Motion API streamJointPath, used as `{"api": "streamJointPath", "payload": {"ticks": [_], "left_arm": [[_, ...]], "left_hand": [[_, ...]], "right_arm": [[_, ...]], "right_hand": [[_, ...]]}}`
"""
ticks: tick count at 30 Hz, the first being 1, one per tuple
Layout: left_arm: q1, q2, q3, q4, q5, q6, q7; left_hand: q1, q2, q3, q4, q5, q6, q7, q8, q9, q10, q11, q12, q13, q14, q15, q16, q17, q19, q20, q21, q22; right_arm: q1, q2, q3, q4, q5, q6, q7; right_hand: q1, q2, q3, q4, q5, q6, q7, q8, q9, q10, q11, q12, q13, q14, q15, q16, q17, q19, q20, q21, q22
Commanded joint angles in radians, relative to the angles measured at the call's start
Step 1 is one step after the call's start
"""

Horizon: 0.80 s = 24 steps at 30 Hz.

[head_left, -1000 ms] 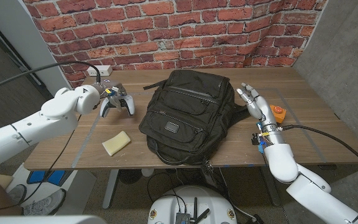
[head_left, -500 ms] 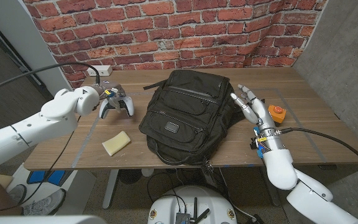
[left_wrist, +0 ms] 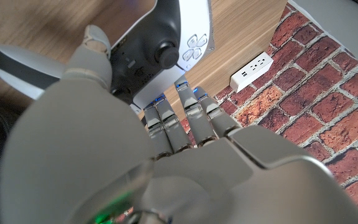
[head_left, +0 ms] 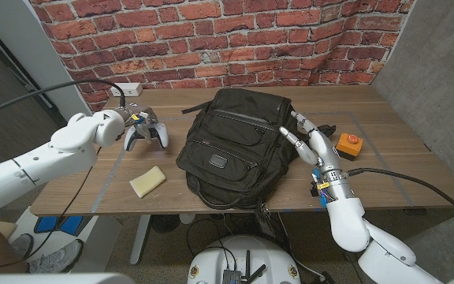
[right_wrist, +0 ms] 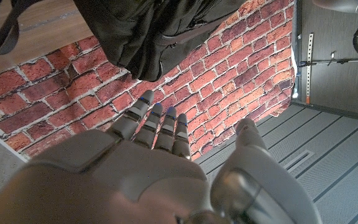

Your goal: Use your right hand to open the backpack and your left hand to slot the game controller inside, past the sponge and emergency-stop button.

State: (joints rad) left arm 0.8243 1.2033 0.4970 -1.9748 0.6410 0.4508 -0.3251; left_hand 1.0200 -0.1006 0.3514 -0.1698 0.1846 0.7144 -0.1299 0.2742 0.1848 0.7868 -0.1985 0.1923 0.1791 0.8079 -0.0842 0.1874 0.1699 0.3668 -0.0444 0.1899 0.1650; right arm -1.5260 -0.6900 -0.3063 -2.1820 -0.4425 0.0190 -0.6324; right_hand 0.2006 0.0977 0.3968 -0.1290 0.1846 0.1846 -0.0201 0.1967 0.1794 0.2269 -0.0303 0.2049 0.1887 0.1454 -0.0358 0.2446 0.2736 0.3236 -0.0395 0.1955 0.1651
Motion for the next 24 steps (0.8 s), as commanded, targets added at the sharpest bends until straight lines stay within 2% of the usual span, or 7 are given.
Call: {"api": "streamJointPath", "payload": {"ticks": [1,13,19,24], "left_arm": [[-0.007,-0.003,0.000,0.025,-0.008,-0.017,0.013],[-0.019,-0.005,0.005,0.057,-0.018,-0.037,0.018],[-0.034,-0.008,0.010,0.074,-0.014,-0.056,0.020],[-0.048,-0.012,0.014,0.085,-0.010,-0.061,0.011]], "left_hand": [[0.054,0.105,0.004,0.006,0.006,0.120,-0.009,0.003,0.001,0.024,-0.009,0.004,0.006,0.024,-0.154,0.003,0.005,0.008,-0.156,-0.004,0.002],[0.056,0.107,0.004,0.005,0.006,0.120,-0.009,-0.002,0.001,0.026,-0.010,0.003,0.006,0.028,-0.154,0.003,0.005,0.008,-0.156,-0.004,0.002],[0.056,0.107,0.004,0.004,0.006,0.122,-0.009,-0.003,0.001,0.026,-0.010,0.003,0.006,0.029,-0.154,0.002,0.005,0.008,-0.155,-0.004,0.002],[0.057,0.108,0.004,0.004,0.006,0.122,-0.009,-0.005,0.001,0.025,-0.010,0.002,0.005,0.031,-0.154,0.002,0.005,0.008,-0.156,-0.004,0.002]], "right_arm": [[-0.029,-0.020,-0.035,-0.042,-0.110,-0.049,0.006],[-0.056,-0.050,-0.061,-0.063,-0.214,-0.100,-0.007],[-0.077,-0.081,-0.068,-0.085,-0.293,-0.141,-0.008],[-0.085,-0.066,-0.086,-0.087,-0.336,-0.169,-0.040]], "right_hand": [[0.012,-0.003,0.001,-0.010,-0.004,0.004,-0.004,0.003,0.002,0.013,-0.003,0.003,0.002,0.011,-0.027,0.010,-0.001,0.007,-0.007,0.004,0.002],[0.043,-0.019,0.006,-0.036,-0.007,0.008,-0.004,0.003,0.003,0.034,-0.013,0.005,0.002,0.041,-0.035,0.016,-0.008,0.041,-0.022,0.010,0.003],[0.058,-0.025,0.008,-0.042,-0.008,0.010,0.000,0.004,0.003,0.045,-0.008,0.006,0.003,0.053,-0.036,0.019,-0.011,0.064,-0.026,0.015,0.003],[0.093,-0.032,0.015,-0.050,-0.008,0.055,-0.008,0.020,0.005,0.082,-0.013,0.015,0.006,0.083,-0.047,0.029,-0.013,0.083,-0.027,0.014,0.003]]}}
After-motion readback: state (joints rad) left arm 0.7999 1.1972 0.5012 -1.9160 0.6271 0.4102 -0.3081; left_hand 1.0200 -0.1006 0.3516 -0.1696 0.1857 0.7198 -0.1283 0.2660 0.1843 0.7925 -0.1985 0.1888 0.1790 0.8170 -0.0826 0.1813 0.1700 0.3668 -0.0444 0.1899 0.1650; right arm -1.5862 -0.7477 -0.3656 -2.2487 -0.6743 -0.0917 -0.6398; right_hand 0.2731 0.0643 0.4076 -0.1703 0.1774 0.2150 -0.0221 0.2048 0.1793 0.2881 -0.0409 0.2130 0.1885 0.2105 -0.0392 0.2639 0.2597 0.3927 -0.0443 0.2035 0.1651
